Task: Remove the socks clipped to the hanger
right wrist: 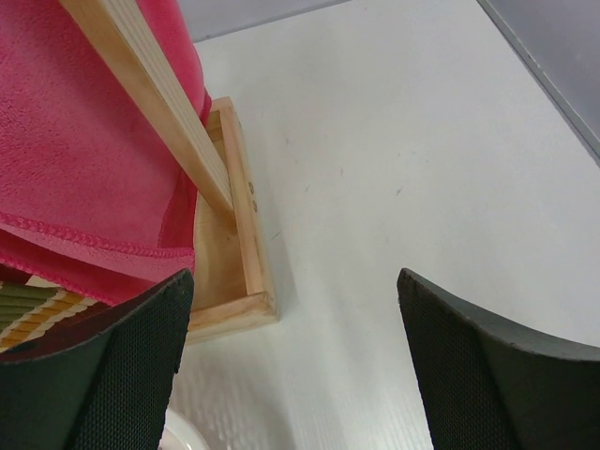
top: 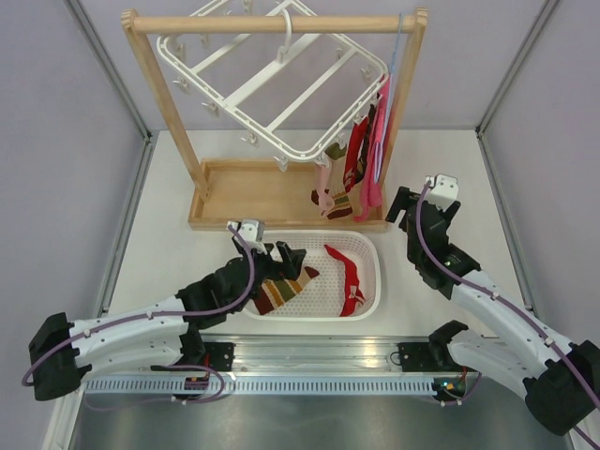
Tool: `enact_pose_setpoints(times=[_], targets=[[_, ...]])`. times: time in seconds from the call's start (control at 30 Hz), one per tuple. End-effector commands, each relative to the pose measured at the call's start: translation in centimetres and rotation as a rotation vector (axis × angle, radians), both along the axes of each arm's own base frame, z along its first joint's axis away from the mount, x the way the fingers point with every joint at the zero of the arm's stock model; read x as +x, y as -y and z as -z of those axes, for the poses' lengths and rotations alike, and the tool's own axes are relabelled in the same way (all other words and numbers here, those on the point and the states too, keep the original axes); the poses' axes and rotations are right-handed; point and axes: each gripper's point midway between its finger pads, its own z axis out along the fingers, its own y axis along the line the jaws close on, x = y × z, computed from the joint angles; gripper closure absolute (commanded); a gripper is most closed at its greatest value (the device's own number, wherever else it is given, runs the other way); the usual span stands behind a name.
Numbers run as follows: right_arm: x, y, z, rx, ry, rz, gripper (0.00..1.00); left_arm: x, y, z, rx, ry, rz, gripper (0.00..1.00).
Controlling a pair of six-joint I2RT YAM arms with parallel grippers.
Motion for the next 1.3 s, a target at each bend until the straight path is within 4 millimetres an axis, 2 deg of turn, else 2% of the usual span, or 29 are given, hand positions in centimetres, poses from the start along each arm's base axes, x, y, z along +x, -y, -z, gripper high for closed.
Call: enact_pose_setpoints(times=[0.0, 0.1, 0.13, 0.2, 0.33, 0.37, 0.4, 0.47, 0.53, 0.57, 0.6, 0.83, 1.03, 1.07, 1.1, 1.13, 1.17, 1.27], targets=[[0.6, -0.7, -0.2, 0.041, 0.020, -0.024, 0.08, 0.7, -2.0, -1.6, -0.034, 0.066, -0.088, 0.00], [0.8, -0.8, 0.0, 0.049, 0.017, -0.028, 0.08, 0.7, -1.4, -3.4, -0.084, 0.106, -0.066, 0.00], [0.7, -0.8, 0.1, 0.051, 0.016, -0.029, 0.08, 0.6, -0.7, -4.9, -0.137, 0.137, -0.038, 0.00], [0.8, -0.8, 0.1, 0.055, 0.019, -0.030, 0.08, 0.6, 0.0, -6.0, -0.155, 0.173, -0.014, 0.00], [0.7, -0.8, 0.2, 0.059, 0.018, -0.035, 0.08, 1.9, 1.1, -9.5, -0.174, 0.256, -0.037, 0.00], [0.7, -0.8, 0.1, 0.061, 0.019, -0.038, 0.08, 2.2, 1.5, -9.6, -0.155, 0.269, -0.038, 0.00], [0.7, -0.7, 0.1, 0.062, 0.021, -0.037, 0.08, 2.4, 1.8, -11.1, -0.189, 0.294, -0.044, 0.00], [0.6, -0.8, -0.1, 0.065, 0.026, -0.041, 0.08, 2.8, 2.5, -11.7, -0.188, 0.310, -0.044, 0.00], [0.5, -0.8, -0.3, 0.074, 0.033, -0.045, 0.08, 3.0, 2.9, -13.3, -0.222, 0.335, -0.045, 0.00], [0.5, -0.7, -0.4, 0.075, 0.035, -0.045, 0.08, 3.3, 3.3, -13.2, -0.209, 0.339, -0.047, 0.00], [0.5, -0.8, -0.4, 0.077, 0.036, -0.050, 0.08, 3.4, 3.4, -14.2, -0.227, 0.355, -0.051, 0.00], [0.6, -1.1, -0.8, 0.089, 0.040, -0.071, 0.08, 5.3, 4.4, -15.2, -0.135, 0.423, -0.109, 0.00], [0.3, -1.0, -1.5, 0.090, 0.061, -0.076, 0.08, 7.0, 4.1, -13.8, -0.089, 0.425, -0.163, 0.01], [0.3, -0.9, -1.6, 0.090, 0.066, -0.074, 0.08, 7.1, 4.3, -13.8, -0.090, 0.426, -0.161, 0.14], [0.2, -0.8, -1.6, 0.086, 0.065, -0.073, 0.08, 7.2, 4.3, -13.7, -0.085, 0.425, -0.165, 0.22], [0.2, -0.7, -1.6, 0.083, 0.064, -0.071, 0.08, 7.4, 4.5, -13.6, -0.083, 0.428, -0.166, 0.43], [0.2, -0.7, -1.7, 0.081, 0.065, -0.070, 0.08, 7.4, 4.6, -13.6, -0.079, 0.428, -0.164, 0.59], [0.2, -0.7, -1.7, 0.080, 0.064, -0.071, 0.08, 7.5, 4.8, -13.4, -0.074, 0.421, -0.160, 0.97]])
